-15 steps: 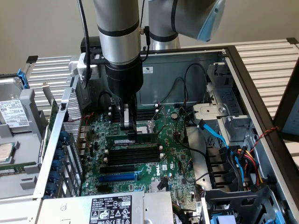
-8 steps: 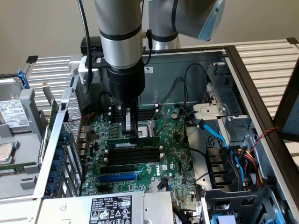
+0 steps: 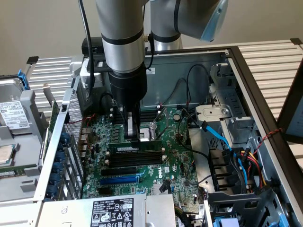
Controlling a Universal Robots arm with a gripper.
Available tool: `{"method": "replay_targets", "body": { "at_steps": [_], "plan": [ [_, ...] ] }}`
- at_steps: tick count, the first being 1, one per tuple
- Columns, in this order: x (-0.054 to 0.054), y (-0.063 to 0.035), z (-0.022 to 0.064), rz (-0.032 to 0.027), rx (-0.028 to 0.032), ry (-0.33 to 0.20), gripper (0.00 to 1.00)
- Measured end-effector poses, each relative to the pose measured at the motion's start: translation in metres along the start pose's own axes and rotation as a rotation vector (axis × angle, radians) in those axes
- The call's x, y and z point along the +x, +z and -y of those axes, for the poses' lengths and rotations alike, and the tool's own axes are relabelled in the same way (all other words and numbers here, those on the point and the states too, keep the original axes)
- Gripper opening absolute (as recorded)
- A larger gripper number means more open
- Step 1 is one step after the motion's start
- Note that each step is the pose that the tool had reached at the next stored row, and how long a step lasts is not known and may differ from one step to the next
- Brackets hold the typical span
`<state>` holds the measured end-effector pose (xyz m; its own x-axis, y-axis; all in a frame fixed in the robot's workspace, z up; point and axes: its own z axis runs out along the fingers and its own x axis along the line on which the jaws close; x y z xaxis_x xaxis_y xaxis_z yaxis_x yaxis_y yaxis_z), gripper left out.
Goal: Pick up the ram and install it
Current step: 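Insert the ram into the slot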
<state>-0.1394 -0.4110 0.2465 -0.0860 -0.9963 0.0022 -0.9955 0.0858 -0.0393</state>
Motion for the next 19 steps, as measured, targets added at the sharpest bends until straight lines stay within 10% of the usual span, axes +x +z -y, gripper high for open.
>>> {"method": "replay_targets", "body": {
  "at_steps": [19],
  "plan": [
    [0.0051,0.0038,0.0003,0.0002,0.0001,-0.003,0.12]
  ]
}}
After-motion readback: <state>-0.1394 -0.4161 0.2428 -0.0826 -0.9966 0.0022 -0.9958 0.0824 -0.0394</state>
